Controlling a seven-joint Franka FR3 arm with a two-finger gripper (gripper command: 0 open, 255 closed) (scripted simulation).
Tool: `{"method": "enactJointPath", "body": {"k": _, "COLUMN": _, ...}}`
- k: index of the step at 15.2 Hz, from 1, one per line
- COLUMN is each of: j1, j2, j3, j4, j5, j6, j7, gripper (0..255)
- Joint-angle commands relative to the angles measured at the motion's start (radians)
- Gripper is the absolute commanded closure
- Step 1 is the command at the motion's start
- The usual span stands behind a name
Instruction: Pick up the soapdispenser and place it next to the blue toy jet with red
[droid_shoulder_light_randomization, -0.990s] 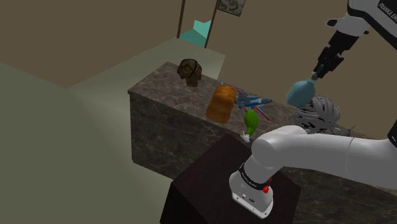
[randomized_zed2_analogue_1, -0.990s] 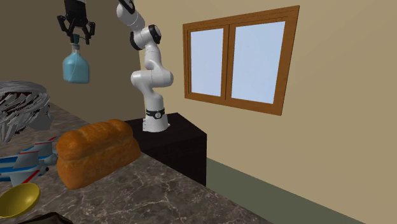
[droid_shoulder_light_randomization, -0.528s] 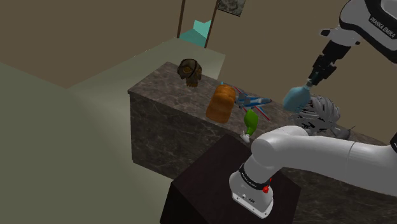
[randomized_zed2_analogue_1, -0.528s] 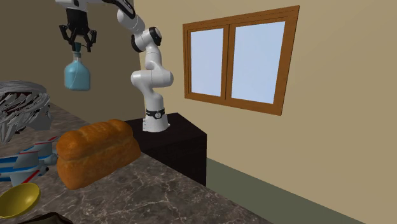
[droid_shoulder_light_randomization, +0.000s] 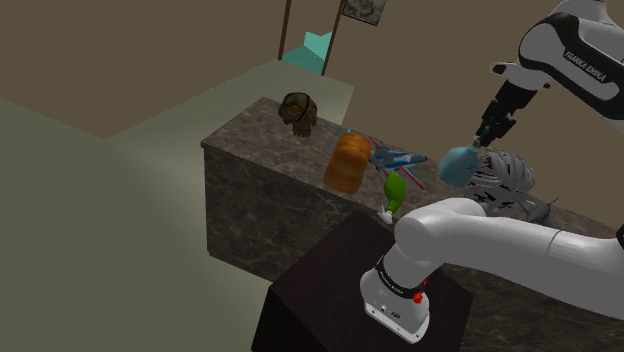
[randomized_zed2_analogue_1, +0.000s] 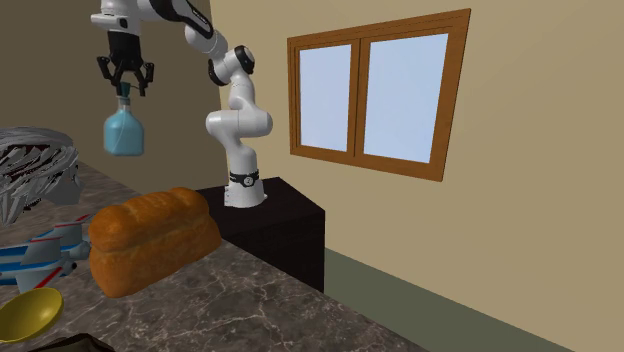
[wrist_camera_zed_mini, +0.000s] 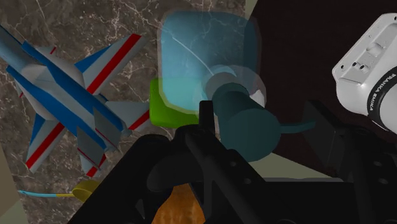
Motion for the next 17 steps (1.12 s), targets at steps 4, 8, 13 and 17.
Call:
{"method": "enactJointPath", "body": {"k": 4, "j1": -0.012, "j2": -0.030, "j3": -0.021, "j4": -0.080, "j5": -0.022, "j6": 0.050, "j7": 0.014, "gripper": 255}}
{"method": "enactJointPath", "body": {"k": 8, "j1": -0.022, "j2": -0.050, "j3": -0.042, "j4": -0.138, "j5": -0.043, "j6": 0.089, "j7": 0.023, "gripper": 255}}
{"method": "enactJointPath", "body": {"k": 13, "j1": -0.034, "j2": -0.071, "j3": -0.071, "j4": -0.208, "j5": -0.071, "j6": 0.139, "j7": 0.033, "gripper": 255}}
{"method": "enactJointPath", "body": {"k": 17, "j1": -0.044, "j2": -0.085, "j3": -0.097, "j4": -0.260, "j5": -0.096, "j6": 0.179, "j7": 0.041, "gripper": 255}}
